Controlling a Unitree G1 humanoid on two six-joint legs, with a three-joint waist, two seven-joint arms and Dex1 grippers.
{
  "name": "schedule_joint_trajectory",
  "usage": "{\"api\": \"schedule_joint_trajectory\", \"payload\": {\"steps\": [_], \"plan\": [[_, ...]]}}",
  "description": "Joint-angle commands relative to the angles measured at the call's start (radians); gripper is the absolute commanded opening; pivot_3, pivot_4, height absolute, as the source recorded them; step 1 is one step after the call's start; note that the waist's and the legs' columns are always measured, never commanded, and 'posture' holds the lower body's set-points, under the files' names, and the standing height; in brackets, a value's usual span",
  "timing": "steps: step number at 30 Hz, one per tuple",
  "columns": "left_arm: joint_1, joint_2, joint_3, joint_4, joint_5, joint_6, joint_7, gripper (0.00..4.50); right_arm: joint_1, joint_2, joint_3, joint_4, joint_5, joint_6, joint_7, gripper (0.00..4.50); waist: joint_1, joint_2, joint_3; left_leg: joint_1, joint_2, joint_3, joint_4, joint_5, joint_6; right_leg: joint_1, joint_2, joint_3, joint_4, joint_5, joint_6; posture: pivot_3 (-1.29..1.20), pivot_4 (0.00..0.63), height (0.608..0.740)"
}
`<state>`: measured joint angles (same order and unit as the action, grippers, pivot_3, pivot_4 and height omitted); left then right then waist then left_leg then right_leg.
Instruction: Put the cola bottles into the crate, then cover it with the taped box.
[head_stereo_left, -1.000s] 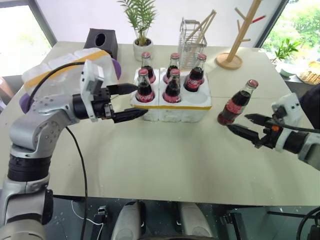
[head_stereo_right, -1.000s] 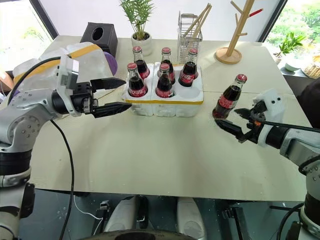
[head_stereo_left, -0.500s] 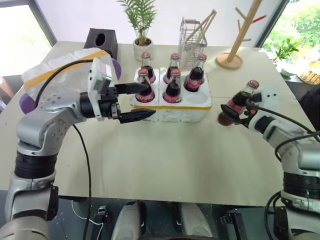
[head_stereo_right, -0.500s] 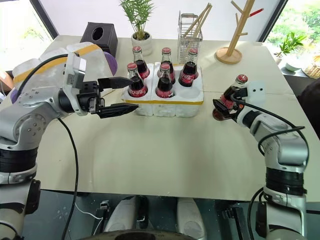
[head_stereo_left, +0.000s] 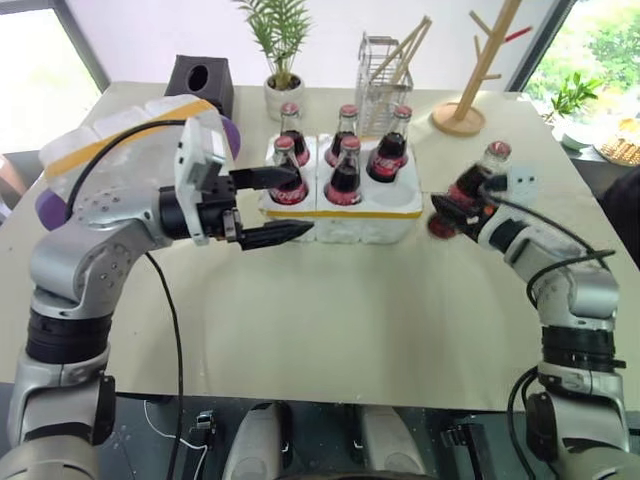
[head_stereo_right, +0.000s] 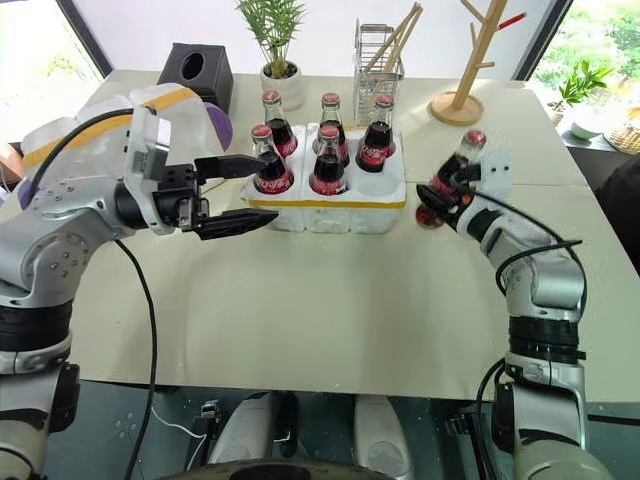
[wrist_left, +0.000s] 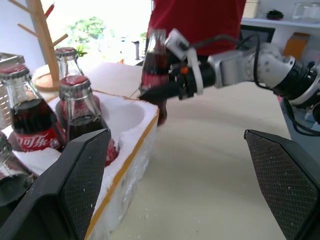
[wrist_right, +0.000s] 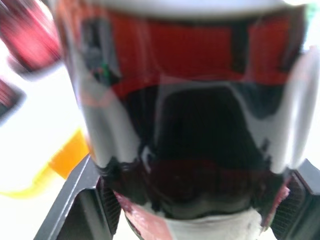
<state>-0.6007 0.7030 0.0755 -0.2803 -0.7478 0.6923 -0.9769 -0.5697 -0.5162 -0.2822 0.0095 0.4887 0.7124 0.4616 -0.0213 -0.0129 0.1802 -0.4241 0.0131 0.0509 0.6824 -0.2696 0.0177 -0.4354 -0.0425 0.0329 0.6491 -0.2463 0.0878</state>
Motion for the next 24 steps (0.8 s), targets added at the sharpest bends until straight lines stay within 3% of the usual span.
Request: {"api": "schedule_joint_trajectory", "payload": {"steps": [1, 10, 24], "plan": [[0.002, 0.019, 0.057, -0.033, -0.019, 0.0, 0.019, 4.5, -0.153, -0.005, -0.001, -0.134, 0.107, 0.009, 0.058, 2.89, -0.002, 0.001, 0.0, 0.0, 0.0, 0.0, 0.0, 0.0, 0.0, -0.001, 0.0, 0.0, 0.0, 0.0, 0.0, 0.0, 0.15, 0.74], [0.02, 0.027, 0.067, -0.043, -0.011, -0.009, 0.036, 4.5, -0.228, 0.021, 0.206, 0.018, -0.067, -0.095, 0.095, 2.89, 0.013, -0.001, 0.0, -0.001, -0.001, 0.0, 0.0, 0.0, 0.0, -0.001, -0.001, 0.0, 0.0, 0.0, 0.0, 0.0, 0.15, 0.74], [0.04, 0.044, 0.087, -0.042, -0.012, -0.016, 0.043, 4.5, -0.181, -0.015, 0.188, 0.0, -0.076, -0.028, 0.088, 2.89, 0.008, -0.001, 0.0, -0.002, -0.001, 0.0, 0.0, 0.0, 0.0, -0.001, -0.002, -0.001, 0.0, 0.0, 0.0, 0.0, 0.15, 0.74]]}}
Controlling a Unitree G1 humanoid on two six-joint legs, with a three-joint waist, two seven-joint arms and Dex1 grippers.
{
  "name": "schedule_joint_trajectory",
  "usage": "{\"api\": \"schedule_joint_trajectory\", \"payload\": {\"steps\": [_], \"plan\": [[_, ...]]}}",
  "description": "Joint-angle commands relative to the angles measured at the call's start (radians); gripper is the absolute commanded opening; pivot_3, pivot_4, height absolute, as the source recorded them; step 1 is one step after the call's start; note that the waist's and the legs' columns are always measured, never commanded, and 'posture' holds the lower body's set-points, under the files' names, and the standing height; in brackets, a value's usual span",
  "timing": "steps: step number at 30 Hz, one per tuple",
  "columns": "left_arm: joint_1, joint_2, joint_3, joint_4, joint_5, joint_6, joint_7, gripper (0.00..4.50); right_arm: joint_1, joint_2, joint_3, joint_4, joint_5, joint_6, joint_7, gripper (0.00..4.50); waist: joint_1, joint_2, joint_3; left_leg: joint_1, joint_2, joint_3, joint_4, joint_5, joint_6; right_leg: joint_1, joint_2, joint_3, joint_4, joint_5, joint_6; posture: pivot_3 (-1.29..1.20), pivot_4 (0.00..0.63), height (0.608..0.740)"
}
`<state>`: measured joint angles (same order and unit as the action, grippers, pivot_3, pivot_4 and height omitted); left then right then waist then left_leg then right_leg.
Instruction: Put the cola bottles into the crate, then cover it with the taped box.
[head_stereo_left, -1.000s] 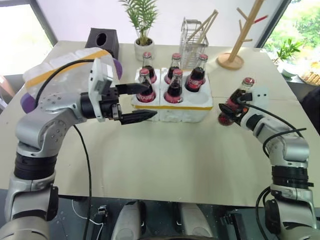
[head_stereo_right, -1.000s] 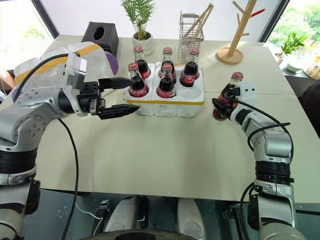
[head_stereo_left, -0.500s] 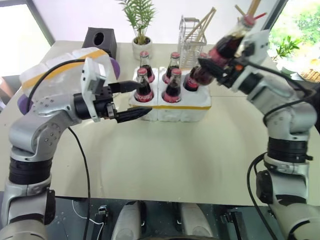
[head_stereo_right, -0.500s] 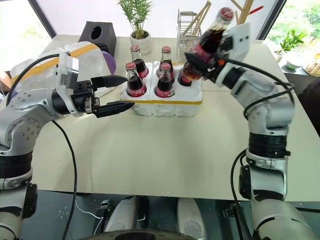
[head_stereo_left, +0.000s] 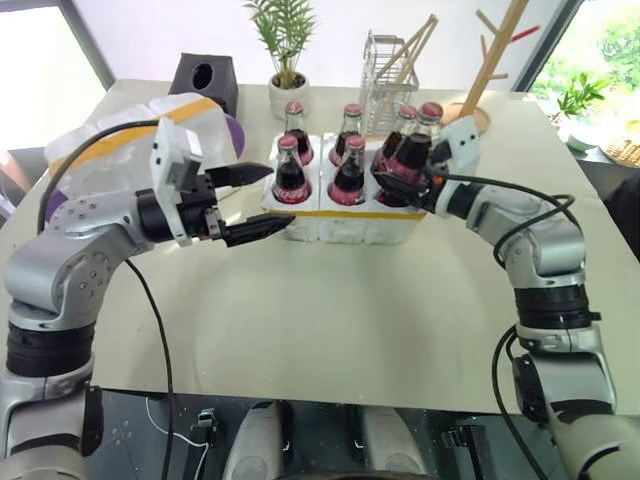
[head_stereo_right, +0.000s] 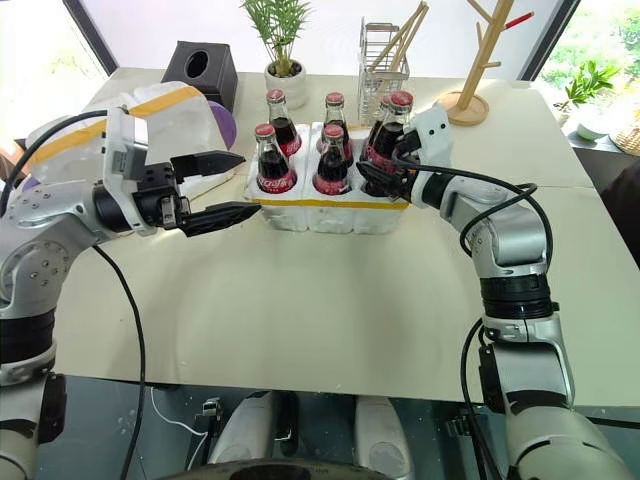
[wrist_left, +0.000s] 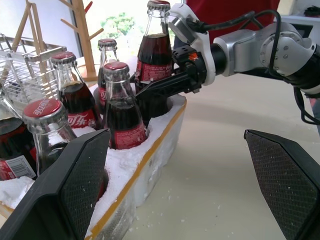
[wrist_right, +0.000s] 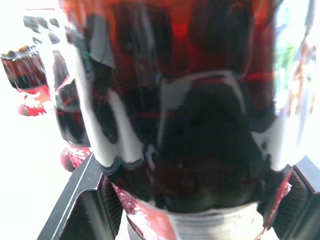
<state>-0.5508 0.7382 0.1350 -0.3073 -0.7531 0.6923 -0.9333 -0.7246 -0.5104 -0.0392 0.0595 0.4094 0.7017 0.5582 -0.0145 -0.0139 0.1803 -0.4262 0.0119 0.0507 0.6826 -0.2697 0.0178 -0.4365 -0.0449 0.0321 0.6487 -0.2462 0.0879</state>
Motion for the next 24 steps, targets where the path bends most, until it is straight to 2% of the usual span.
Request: {"api": "schedule_joint_trajectory", "payload": {"steps": [1, 7, 8, 10, 13, 17, 24], "plan": [[-0.013, 0.006, 0.024, -0.01, -0.003, -0.019, -0.003, 4.5, -0.024, -0.021, -0.045, -0.038, -0.001, -0.019, 0.001, 2.89, 0.002, 0.0, 0.0, 0.0, 0.0, 0.0, 0.0, 0.0, 0.0, 0.0, 0.0, 0.0, 0.0, 0.0, 0.0, 0.0, 0.15, 0.74], [-0.031, -0.002, 0.005, 0.011, 0.006, -0.028, -0.013, 4.5, -0.03, 0.022, 0.013, 0.079, -0.056, -0.04, 0.001, 2.89, 0.0, 0.0, 0.0, 0.0, 0.0, 0.0, 0.0, 0.0, 0.0, 0.0, 0.0, 0.0, 0.0, 0.0, 0.0, 0.0, 0.15, 0.74], [-0.032, -0.002, 0.003, 0.013, 0.007, -0.029, -0.015, 4.5, -0.034, 0.03, 0.014, 0.097, -0.064, -0.046, -0.003, 3.96, -0.001, 0.0, 0.0, 0.0, 0.0, 0.0, 0.0, 0.0, 0.0, 0.0, 0.0, 0.0, 0.0, 0.0, 0.0, 0.0, 0.15, 0.74], [-0.034, 0.002, 0.001, 0.016, 0.011, -0.03, -0.022, 4.5, -0.043, 0.035, 0.016, 0.112, -0.076, -0.063, -0.003, 4.46, -0.003, -0.001, -0.001, 0.001, 0.0, 0.0, 0.0, 0.0, 0.0, 0.001, 0.0, 0.0, 0.0, 0.0, 0.0, 0.0, 0.15, 0.74], [-0.028, 0.015, 0.013, 0.017, 0.015, -0.026, -0.025, 4.5, -0.054, 0.028, -0.013, 0.081, -0.049, -0.047, 0.016, 4.46, -0.003, -0.001, -0.001, 0.002, 0.0, 0.0, 0.0, 0.0, 0.0, 0.002, 0.0, 0.0, 0.0, 0.0, 0.0, 0.0, 0.15, 0.74], [0.006, 0.05, 0.066, -0.009, -0.002, -0.004, -0.009, 4.5, -0.058, -0.045, -0.083, -0.015, 0.052, 0.034, 0.106, 4.46, -0.001, 0.0, 0.0, 0.001, 0.0, 0.0, 0.0, 0.0, 0.0, 0.001, 0.0, 0.0, 0.0, 0.0, 0.0, 0.0, 0.15, 0.74], [0.216, 0.279, 0.346, -0.04, -0.023, 0.046, -0.088, 4.5, -0.007, -0.353, -0.177, -0.233, 0.221, 0.056, 0.453, 4.46, -0.003, 0.0, 0.001, 0.001, 0.001, 0.0, -0.001, 0.0, 0.001, 0.0, -0.001, 0.0, -0.002, 0.0, 0.0, 0.0, 0.15, 0.74]]}}
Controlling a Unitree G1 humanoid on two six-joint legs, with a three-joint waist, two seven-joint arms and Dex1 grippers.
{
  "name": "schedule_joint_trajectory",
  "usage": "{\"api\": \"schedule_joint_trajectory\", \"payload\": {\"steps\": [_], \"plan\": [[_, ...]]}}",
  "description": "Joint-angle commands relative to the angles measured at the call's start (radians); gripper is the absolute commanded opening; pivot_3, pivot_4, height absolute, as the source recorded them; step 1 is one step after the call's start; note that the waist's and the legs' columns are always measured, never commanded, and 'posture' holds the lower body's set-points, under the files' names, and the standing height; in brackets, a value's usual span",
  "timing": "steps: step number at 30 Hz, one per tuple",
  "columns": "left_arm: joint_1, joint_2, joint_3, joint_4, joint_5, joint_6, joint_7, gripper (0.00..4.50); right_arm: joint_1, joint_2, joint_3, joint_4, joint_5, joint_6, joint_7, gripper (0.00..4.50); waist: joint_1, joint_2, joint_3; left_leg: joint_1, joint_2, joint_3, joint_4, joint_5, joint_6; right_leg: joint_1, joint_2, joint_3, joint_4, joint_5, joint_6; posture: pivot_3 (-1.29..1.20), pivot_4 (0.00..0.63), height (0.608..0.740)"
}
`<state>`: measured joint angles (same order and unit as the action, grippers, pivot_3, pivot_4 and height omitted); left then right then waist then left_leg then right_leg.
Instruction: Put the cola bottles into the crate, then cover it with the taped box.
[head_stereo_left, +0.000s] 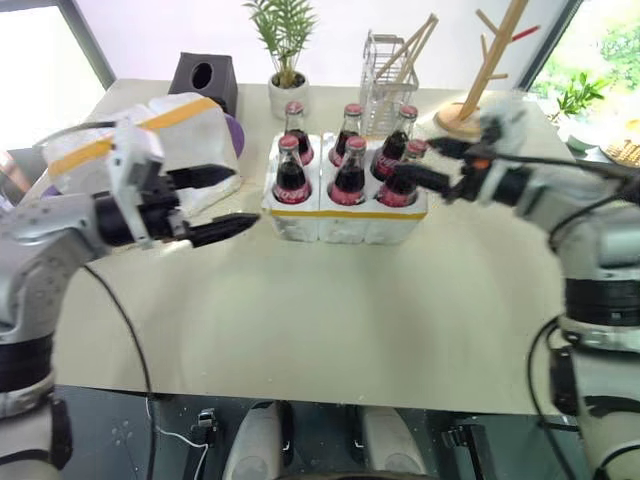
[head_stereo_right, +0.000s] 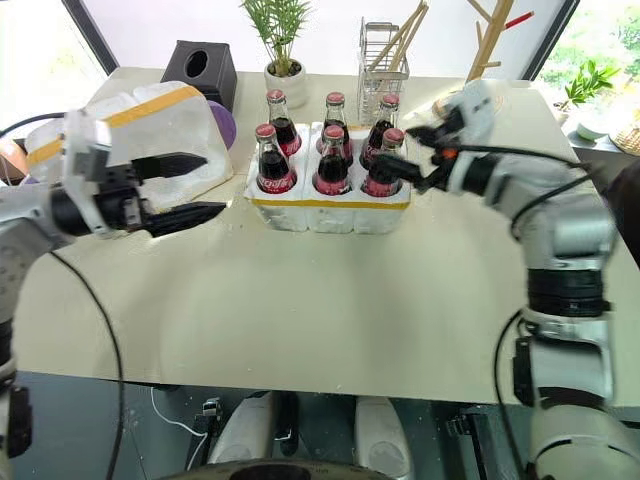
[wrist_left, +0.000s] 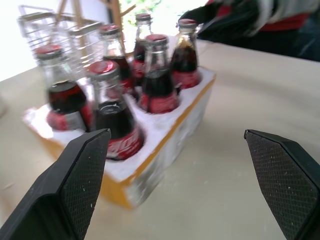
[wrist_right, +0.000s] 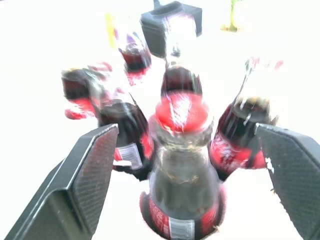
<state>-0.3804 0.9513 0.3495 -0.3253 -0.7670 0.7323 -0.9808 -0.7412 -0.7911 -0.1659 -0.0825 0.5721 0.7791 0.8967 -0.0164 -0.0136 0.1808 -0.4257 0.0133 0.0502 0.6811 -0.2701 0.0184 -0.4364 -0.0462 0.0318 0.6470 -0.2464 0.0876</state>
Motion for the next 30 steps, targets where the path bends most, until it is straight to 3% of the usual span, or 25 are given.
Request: {"api": "schedule_joint_trajectory", "payload": {"steps": [1, 5, 8, 11, 15, 18, 21, 25, 30], "plan": [[0.085, 0.099, 0.177, -0.006, 0.002, 0.007, -0.061, 4.5, 0.012, -0.101, -0.054, -0.102, 0.069, -0.022, 0.14, 4.46, -0.002, 0.0, 0.0, 0.001, 0.001, 0.0, 0.0, 0.0, 0.0, 0.001, 0.0, 0.0, 0.0, 0.0, 0.0, 0.0, 0.15, 0.74], [0.239, 0.208, 0.343, 0.118, 0.099, -0.03, -0.151, 4.5, -0.009, -0.154, -0.083, -0.136, 0.167, 0.066, 0.183, 4.46, -0.008, 0.0, 0.0, 0.006, 0.001, 0.002, 0.0, 0.0, 0.0, 0.004, 0.0, 0.0, 0.0, -0.002, -0.003, 0.0, 0.15, 0.74], [0.388, 0.294, 0.447, 0.261, 0.215, -0.108, -0.299, 4.5, -0.017, -0.134, -0.086, -0.2, 0.238, 0.09, 0.173, 4.46, -0.007, 0.0, 0.0, 0.006, 0.002, 0.002, -0.001, 0.0, 0.0, 0.003, 0.0, 0.0, 0.0, -0.003, -0.005, 0.0, 0.15, 0.74], [0.453, 0.383, 0.447, 0.481, 0.351, -0.292, -0.385, 4.5, -0.029, -0.111, -0.082, -0.235, 0.3, 0.115, 0.155, 4.46, -0.003, 0.0, 0.0, 0.005, 0.002, 0.003, -0.003, 0.0, 0.0, 0.001, -0.001, 0.0, 0.0, -0.004, -0.006, 0.0, 0.15, 0.74], [0.242, 0.478, 0.181, 0.878, 0.494, -0.579, -0.373, 4.5, -0.052, -0.093, -0.078, -0.221, 0.361, 0.144, 0.146, 4.46, 0.004, 0.0, -0.001, 0.003, 0.002, 0.004, -0.003, 0.0, -0.002, -0.004, -0.008, -0.004, 0.0, -0.005, -0.01, 0.0, 0.15, 0.74], [-0.105, 0.448, -0.093, 1.13, 0.665, -0.703, -0.389, 4.5, -0.073, -0.095, -0.04, -0.185, 0.327, 0.125, 0.147, 4.46, 0.006, -0.001, -0.002, 0.0, 0.002, 0.014, -0.008, 0.002, -0.006, -0.006, -0.02, -0.01, -0.001, -0.005, -0.01, 0.0, 0.15, 0.74], [-0.387, 0.395, -0.269, 1.336, 0.819, -0.77, -0.391, 4.5, -0.087, -0.108, -0.033, -0.175, 0.331, 0.13, 0.155, 4.46, 0.01, -0.005, -0.004, -0.002, 0.003, 0.029, -0.013, 0.004, -0.007, -0.006, -0.027, -0.013, 0.001, -0.005, -0.01, 0.0, 0.15, 0.74], [-0.616, 0.332, -0.412, 1.522, 0.966, -0.818, -0.354, 4.5, -0.092, -0.148, -0.058, -0.197, 0.378, 0.166, 0.171, 4.46, 0.004, -0.009, -0.004, -0.003, 0.002, 0.038, -0.011, 0.0, 0.001, -0.006, -0.031, -0.028, 0.0, -0.002, -0.004, 0.0, 0.15, 0.74], [-0.757, 0.262, -0.477, 1.622, 1.043, -0.802, -0.306, 4.5, -0.068, -0.192, -0.089, -0.228, 0.411, 0.2, 0.142, 4.46, -0.002, -0.013, -0.003, -0.008, 0.006, 0.047, 0.003, -0.008, 0.017, -0.006, -0.035, -0.038, 0.0, -0.002, 0.002, 0.0, 0.15, 0.74]]}}
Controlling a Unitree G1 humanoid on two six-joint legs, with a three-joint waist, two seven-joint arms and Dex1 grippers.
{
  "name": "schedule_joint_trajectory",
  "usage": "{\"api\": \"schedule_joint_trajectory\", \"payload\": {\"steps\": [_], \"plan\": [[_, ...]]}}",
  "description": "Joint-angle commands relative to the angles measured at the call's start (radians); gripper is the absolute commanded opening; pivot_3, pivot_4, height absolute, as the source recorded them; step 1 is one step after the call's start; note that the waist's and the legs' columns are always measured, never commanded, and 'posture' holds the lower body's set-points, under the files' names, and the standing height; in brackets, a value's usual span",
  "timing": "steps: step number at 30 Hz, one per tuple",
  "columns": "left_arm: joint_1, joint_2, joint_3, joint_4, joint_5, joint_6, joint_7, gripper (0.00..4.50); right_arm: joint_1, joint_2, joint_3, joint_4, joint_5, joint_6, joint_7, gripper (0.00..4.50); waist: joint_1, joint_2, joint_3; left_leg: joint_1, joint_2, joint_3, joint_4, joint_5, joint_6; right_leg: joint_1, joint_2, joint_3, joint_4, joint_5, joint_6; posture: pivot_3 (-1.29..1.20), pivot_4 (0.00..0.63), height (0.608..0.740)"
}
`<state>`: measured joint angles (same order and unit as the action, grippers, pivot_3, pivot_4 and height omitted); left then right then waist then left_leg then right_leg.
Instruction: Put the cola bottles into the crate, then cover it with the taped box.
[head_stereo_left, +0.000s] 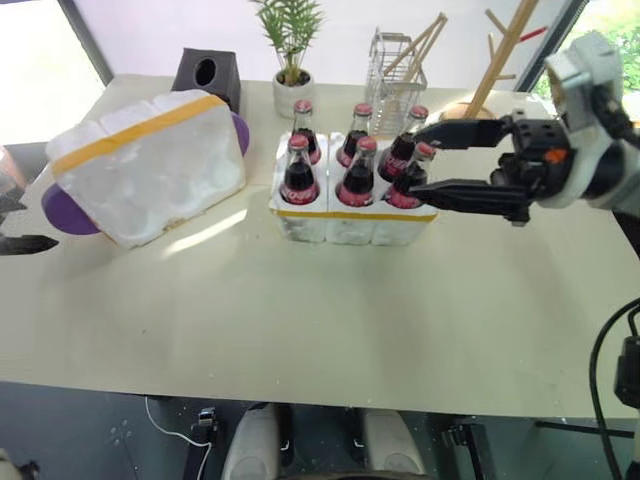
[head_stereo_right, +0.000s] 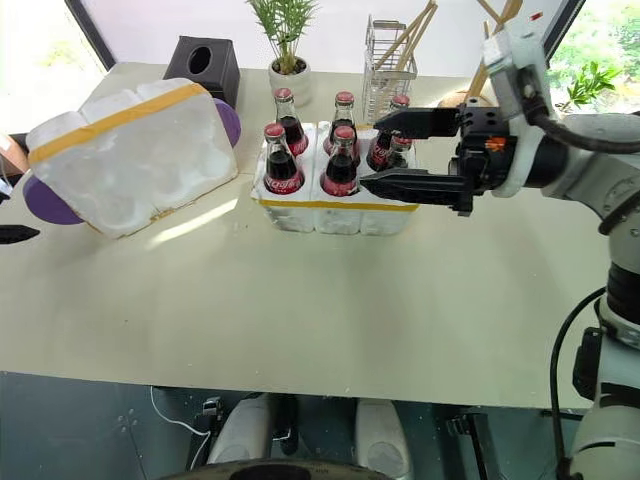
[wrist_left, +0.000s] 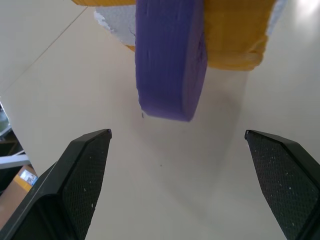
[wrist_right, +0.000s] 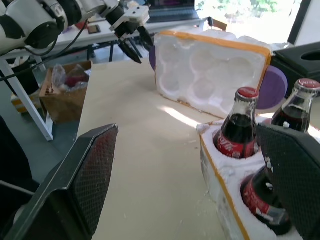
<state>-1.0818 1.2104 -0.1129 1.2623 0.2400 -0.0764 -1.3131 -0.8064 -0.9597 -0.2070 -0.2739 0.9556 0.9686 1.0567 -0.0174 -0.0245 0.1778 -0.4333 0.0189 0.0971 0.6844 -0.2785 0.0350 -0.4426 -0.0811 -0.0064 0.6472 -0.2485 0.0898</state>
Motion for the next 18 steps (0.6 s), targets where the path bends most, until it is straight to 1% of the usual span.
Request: {"api": "schedule_joint_trajectory", "payload": {"steps": [1, 5, 9, 14, 18], "plan": [[-0.071, -0.007, -0.018, 0.044, 0.042, 0.017, 0.03, 4.5, 0.005, -0.029, -0.054, -0.04, 0.029, 0.015, -0.027, 4.46, -0.001, -0.003, 0.0, 0.0, 0.0, 0.001, 0.0, 0.0, 0.0, 0.0, -0.001, 0.0, 0.0, 0.0, 0.001, 0.0, 0.15, 0.74], [-0.112, -0.039, -0.029, 0.066, 0.068, 0.016, 0.064, 4.5, 0.046, -0.048, -0.09, -0.068, 0.049, 0.024, -0.048, 4.46, 0.002, -0.005, 0.001, 0.0, 0.0, 0.003, 0.001, 0.0, 0.0, 0.0, -0.002, 0.0, -0.001, 0.001, 0.003, 0.0, 0.15, 0.74], [-0.172, -0.083, 0.001, 0.076, 0.051, 0.043, 0.113, 4.5, 0.081, -0.055, -0.118, -0.089, 0.067, 0.027, -0.073, 4.46, 0.008, -0.006, 0.0, 0.0, 0.0, 0.002, 0.002, 0.001, -0.002, -0.001, -0.003, 0.0, 0.0, 0.002, 0.005, 0.0, 0.15, 0.74], [-0.184, -0.125, 0.005, 0.085, 0.057, 0.049, 0.164, 4.5, 0.111, -0.046, -0.124, -0.104, 0.076, 0.016, -0.1, 4.46, 0.005, -0.006, 0.0, 0.0, 0.0, 0.002, 0.002, 0.001, -0.002, -0.001, -0.003, 0.0, 0.0, 0.003, 0.005, 0.0, 0.15, 0.74], [-0.166, -0.153, 0.005, 0.09, 0.056, 0.05, 0.18, 4.5, 0.118, -0.041, -0.125, -0.107, 0.083, 0.011, -0.12, 4.46, 0.003, -0.006, 0.0, 0.0, 0.001, 0.002, 0.002, 0.001, -0.002, -0.001, -0.002, 0.0, 0.001, 0.003, 0.006, 0.0, 0.15, 0.74]]}}
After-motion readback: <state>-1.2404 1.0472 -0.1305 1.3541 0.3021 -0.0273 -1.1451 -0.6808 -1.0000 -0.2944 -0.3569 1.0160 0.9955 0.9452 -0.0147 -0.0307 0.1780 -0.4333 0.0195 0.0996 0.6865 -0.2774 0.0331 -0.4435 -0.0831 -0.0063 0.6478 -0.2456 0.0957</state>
